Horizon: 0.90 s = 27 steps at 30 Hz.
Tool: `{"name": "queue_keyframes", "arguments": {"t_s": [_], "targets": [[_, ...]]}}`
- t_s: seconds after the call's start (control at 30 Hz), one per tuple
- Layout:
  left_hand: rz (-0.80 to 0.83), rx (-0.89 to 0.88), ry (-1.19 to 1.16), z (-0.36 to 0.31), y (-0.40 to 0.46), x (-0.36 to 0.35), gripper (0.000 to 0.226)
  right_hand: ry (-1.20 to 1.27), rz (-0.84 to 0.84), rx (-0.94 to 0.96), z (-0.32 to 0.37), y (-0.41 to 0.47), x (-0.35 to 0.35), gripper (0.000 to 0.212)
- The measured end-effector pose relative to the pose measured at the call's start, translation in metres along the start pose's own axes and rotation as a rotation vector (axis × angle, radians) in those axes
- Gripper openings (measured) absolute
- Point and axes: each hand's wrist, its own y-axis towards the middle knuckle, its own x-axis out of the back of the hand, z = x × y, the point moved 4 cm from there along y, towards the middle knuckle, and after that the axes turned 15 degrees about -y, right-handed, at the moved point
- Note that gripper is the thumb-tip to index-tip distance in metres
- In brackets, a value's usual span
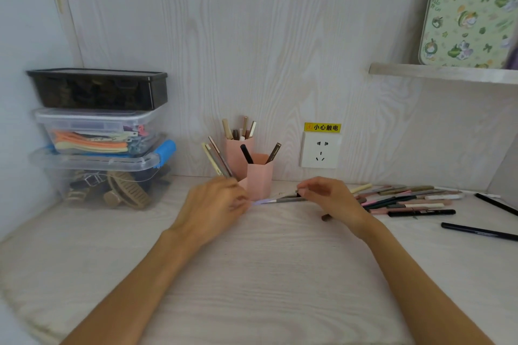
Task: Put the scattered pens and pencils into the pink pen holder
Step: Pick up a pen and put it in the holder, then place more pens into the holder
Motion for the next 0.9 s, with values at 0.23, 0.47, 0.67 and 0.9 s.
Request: {"name": "queue_keyframes", "arguments": {"t_s": [0.23,0.47,0.67,0.9], "targets": [[0.122,0.160,-0.088,0.010,-0.010,-0.019,0.023,0.622,-0.385,0.033,0.024,-0.008,0.031,0.018],[0.237,0.143,-0.088,-0.001,-0.006,-0.035,0.040,0.610,-0.771,0.227,0.097,0.008,0.056,0.015],[0.269,0.166,-0.102,0.000,-0.005,-0.038,0.033,0.233,-0.682,0.353,0.138,0.051,0.023,0.012],[0.149,0.298,-0.198,0.005,-0.003,-0.033,0.015,-0.531,-0.469,0.423,0.136,0.081,-0.018,0.018]]}}
